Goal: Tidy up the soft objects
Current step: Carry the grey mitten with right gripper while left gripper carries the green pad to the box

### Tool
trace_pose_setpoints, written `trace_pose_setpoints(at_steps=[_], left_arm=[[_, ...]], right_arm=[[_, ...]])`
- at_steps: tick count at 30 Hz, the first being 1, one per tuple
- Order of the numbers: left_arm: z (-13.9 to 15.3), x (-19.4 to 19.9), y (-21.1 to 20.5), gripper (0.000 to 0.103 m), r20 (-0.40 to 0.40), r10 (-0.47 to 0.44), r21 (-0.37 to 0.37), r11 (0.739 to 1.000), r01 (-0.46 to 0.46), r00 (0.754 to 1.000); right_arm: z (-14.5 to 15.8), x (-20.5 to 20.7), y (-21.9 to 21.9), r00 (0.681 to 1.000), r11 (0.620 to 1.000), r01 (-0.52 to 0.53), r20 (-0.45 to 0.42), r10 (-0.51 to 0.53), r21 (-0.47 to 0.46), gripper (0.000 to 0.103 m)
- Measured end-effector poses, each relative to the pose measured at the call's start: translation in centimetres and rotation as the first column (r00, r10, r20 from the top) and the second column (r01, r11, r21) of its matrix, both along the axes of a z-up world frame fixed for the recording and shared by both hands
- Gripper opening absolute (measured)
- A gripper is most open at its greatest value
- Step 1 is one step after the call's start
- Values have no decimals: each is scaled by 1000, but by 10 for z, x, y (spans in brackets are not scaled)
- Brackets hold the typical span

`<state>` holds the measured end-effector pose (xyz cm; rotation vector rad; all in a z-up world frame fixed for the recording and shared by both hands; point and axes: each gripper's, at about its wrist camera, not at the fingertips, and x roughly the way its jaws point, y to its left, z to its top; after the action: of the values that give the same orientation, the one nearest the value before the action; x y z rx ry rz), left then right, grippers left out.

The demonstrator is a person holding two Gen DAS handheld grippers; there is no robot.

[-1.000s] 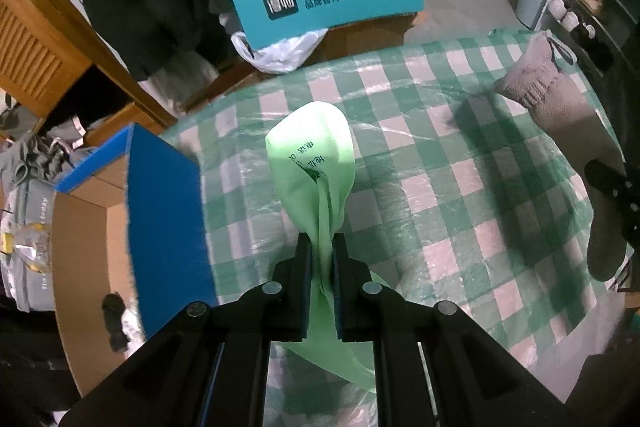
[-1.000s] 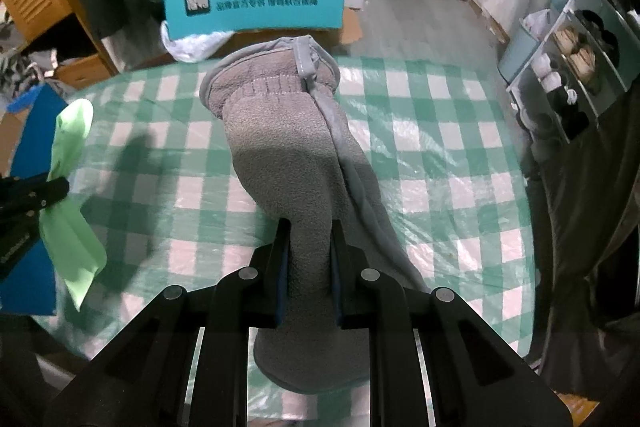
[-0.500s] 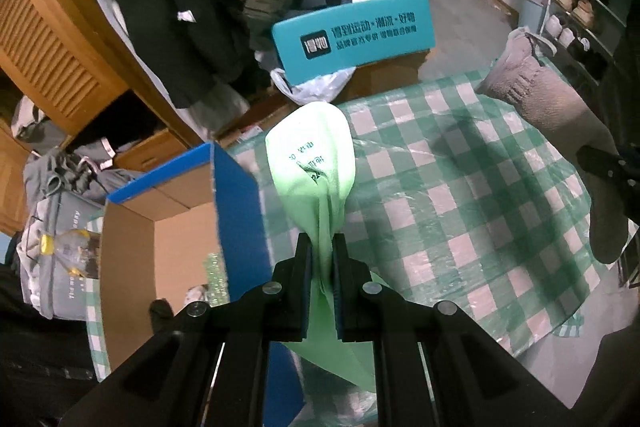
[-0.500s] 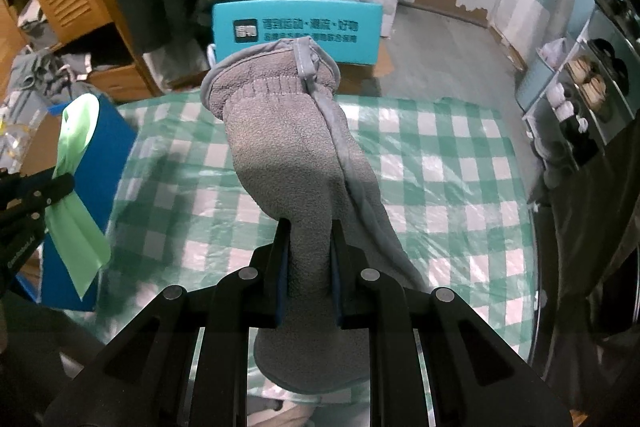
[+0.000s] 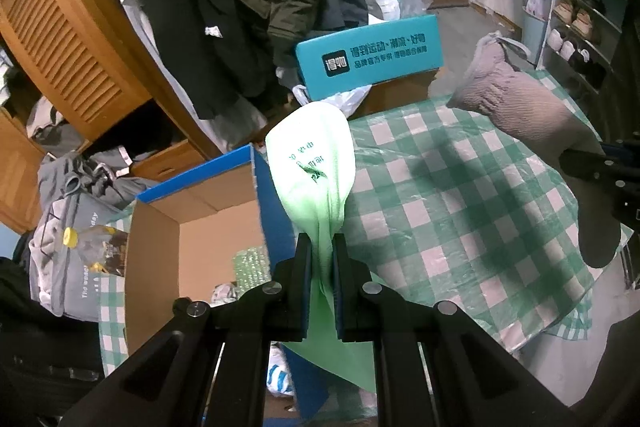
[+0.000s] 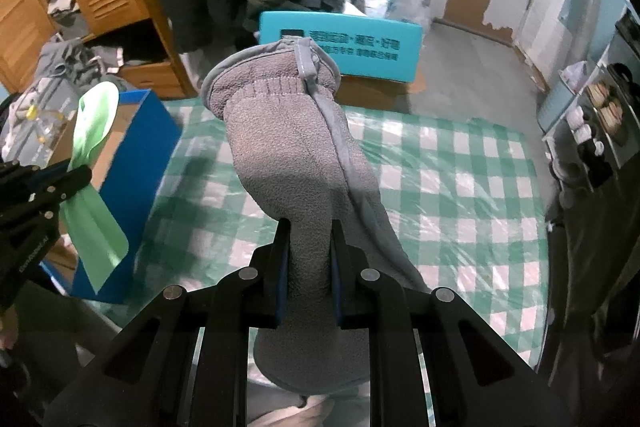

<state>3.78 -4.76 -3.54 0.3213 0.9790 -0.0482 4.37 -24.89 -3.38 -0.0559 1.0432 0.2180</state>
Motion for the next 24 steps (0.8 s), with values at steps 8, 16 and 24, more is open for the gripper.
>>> trace_pose_setpoints(at_steps=[8,16,24], left_arm=[[7,-8,24,9,18,33,-2,999,-33,999],[17,-16,49,9,51,70,-4,998,-70,996],[21,-19,71,9,63,105,-9,994,-105,992]], right_arm=[[9,-2,31,998,998,-58,18,58,30,14],[16,2,65,993,992,-119,28,118,52,14],[22,5,99,985,983,-173,37,171,62,14]])
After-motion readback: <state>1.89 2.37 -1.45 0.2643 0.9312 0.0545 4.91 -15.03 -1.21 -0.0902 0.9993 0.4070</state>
